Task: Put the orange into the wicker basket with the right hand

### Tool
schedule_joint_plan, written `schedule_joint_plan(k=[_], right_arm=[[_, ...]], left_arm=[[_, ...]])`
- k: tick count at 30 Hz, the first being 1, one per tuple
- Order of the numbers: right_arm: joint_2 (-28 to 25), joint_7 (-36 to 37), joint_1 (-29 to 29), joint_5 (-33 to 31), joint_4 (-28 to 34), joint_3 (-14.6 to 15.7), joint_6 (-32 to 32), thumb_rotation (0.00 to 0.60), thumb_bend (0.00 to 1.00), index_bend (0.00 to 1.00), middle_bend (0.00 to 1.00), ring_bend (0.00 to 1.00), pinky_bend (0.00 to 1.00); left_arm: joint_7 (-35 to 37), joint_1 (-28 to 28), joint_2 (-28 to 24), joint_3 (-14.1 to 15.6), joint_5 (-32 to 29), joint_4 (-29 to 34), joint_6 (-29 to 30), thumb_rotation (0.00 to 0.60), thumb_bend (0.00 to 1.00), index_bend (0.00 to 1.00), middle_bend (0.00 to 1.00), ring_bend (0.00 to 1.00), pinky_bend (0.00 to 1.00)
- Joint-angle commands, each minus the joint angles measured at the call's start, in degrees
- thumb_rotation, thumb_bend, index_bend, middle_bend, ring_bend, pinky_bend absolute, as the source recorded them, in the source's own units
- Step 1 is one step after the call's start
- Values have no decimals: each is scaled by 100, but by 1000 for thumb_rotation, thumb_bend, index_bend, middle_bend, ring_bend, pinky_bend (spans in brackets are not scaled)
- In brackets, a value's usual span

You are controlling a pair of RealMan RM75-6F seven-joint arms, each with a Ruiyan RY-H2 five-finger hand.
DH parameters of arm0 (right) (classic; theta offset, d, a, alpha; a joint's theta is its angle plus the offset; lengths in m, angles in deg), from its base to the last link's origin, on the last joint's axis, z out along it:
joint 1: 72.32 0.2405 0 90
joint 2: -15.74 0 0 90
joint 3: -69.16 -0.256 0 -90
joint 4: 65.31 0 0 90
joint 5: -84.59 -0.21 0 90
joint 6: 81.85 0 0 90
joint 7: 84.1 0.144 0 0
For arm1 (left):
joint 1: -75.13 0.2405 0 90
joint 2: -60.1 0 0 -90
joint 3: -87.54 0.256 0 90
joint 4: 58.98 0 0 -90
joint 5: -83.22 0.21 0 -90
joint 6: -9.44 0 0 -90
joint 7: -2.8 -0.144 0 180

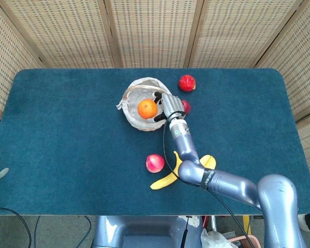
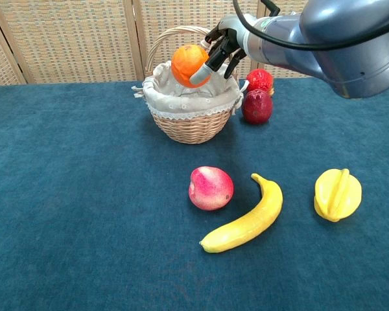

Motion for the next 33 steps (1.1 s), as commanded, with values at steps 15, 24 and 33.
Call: schedule_joint_plan(k=[15,24,33], right_arm=[[-803,-242,-438,-10,1409,74,443,600,0,316,250,142,233],[-2040,-23,-1426,761,2997,562,629,600,0,316,242,135,221],[-3124,1357,-3153,4596,3075,2023,751,600,0,113,28,1,1]], left_arm=[[-49,54,6,103,297,100,210,600,0,0,0,0,0],[19,120,-29,210,591,170,376,600,0,0,0,0,0],[1,195,-8,312,861,171,576,600,0,0,0,0,0]])
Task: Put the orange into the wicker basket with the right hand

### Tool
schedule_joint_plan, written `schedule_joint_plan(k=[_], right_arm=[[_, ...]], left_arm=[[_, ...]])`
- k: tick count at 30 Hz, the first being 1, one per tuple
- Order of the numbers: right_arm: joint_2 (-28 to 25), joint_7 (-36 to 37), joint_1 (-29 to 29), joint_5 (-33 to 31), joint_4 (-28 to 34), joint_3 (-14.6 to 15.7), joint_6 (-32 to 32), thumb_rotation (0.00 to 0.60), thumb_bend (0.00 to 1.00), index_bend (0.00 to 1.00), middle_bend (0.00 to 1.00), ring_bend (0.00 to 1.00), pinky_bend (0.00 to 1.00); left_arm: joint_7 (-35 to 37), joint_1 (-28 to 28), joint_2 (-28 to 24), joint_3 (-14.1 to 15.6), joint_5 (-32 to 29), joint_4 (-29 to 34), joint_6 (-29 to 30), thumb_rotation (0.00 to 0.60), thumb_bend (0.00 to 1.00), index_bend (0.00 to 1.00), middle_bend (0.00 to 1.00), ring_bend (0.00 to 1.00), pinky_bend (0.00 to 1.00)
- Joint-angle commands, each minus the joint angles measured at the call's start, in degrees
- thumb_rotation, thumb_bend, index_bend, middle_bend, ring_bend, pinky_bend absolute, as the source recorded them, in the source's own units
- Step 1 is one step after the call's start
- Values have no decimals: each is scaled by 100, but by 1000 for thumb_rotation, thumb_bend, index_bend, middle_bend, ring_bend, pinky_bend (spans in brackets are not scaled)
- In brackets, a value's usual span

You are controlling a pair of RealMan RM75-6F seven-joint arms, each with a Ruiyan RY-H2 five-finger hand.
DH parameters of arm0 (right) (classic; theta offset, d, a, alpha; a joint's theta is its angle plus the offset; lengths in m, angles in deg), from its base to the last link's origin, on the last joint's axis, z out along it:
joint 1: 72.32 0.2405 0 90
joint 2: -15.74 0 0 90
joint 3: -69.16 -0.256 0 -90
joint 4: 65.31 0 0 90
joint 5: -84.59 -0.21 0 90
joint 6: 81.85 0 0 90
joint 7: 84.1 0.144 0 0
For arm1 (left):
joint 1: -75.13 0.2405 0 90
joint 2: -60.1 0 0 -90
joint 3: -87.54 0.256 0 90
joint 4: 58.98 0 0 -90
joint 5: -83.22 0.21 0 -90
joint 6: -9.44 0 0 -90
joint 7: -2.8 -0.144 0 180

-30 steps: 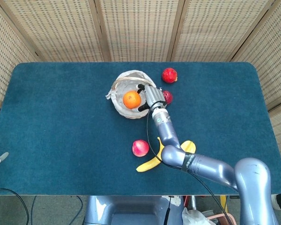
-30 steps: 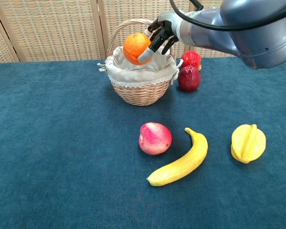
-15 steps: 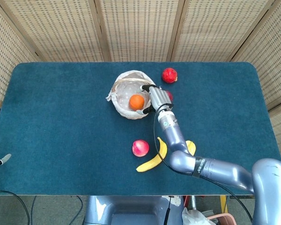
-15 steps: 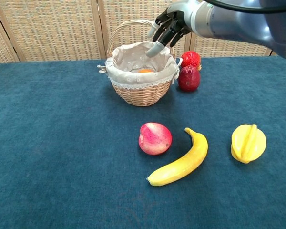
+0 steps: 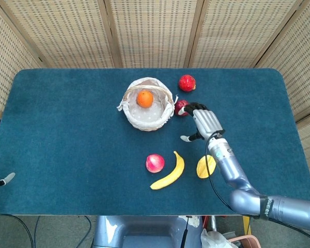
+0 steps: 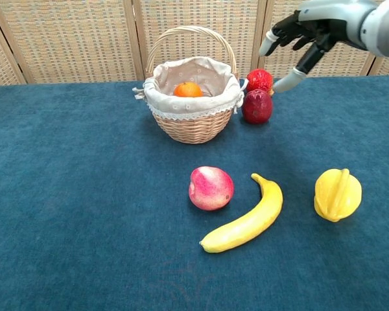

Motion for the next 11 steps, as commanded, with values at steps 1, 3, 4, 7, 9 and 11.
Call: schedule_joint_plan(k=[1,3,4,7,9,11], right_arm=[[-788,1158,-1327,2815,-217,1209,317,600,0,74,8,0,0],[-956,1404,-1689,3456,-430,1585,641,600,0,5,0,0,0],[-998,1518,-1833,3678,-518,1702,811,600,0,0,0,0,0],[-998,1704,-2234,4264,-892,1958,1428,600,0,0,0,0,0],[-938,1678,-2594,4604,-1247,2117,1993,600,0,0,0,0,0],[-929,1569,-2802,4702,-1408,2202,2231,600,0,0,0,0,0]], left_arm=[[-21,50,17,54,115,9,105,600,0,0,0,0,0],[-46,87,28,85,202,16,195,600,0,0,0,0,0],[-56,101,35,97,231,16,227,600,0,0,0,0,0],[-77,137,54,129,301,10,299,600,0,0,0,0,0],[-97,163,65,156,353,12,348,600,0,0,0,0,0],[-105,182,71,168,385,13,387,600,0,0,0,0,0]])
